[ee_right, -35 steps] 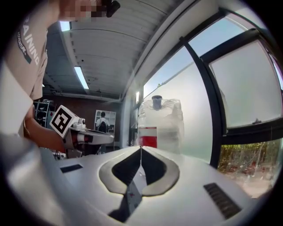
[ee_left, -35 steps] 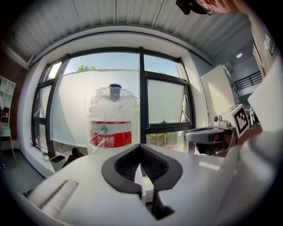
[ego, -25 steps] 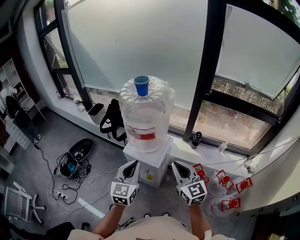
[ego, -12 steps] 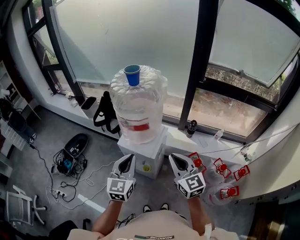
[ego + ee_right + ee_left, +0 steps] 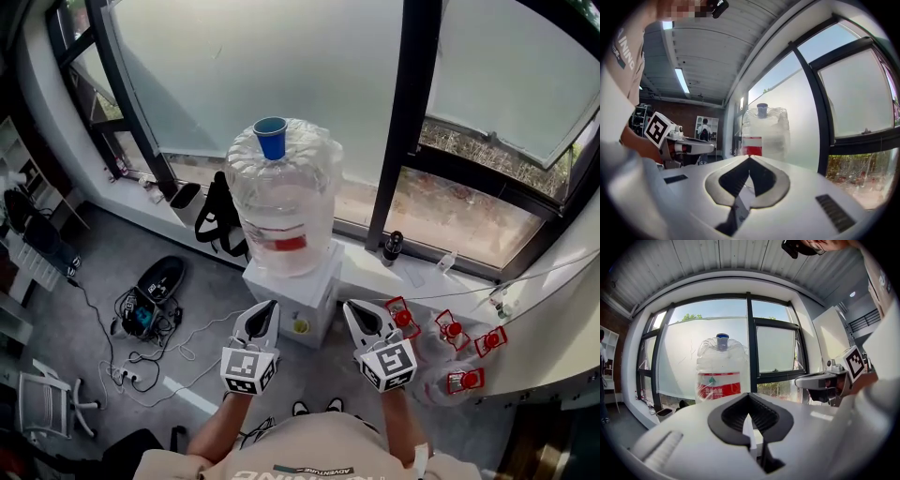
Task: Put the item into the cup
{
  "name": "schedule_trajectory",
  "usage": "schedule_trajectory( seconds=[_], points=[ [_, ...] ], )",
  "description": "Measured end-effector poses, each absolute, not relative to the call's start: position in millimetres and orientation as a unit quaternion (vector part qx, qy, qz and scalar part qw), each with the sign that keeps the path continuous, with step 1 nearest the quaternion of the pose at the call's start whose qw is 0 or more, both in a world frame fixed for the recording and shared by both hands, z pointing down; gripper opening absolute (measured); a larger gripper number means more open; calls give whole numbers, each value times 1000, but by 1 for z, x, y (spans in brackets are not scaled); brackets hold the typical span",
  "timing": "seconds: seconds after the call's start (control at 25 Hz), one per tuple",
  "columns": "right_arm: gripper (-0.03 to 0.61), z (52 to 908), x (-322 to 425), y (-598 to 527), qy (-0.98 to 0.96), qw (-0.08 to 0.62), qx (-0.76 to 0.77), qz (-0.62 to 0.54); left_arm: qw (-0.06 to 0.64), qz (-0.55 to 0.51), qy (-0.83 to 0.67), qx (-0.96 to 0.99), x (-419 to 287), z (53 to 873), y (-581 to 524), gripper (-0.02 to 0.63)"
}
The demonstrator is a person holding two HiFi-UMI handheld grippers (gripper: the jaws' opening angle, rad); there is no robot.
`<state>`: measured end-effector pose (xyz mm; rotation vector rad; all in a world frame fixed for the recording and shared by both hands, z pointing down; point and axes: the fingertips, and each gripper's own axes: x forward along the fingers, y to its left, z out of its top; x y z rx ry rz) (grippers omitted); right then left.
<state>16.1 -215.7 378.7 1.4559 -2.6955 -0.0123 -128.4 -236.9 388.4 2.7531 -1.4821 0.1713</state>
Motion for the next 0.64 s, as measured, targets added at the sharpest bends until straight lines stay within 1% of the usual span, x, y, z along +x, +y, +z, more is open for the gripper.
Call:
schedule_trajectory(
  seconds=[0.64],
  points=[
    [11,382,11,-221,-880,39,473,-13,-1,56,-471,881,-131,385,-231,8]
  ],
)
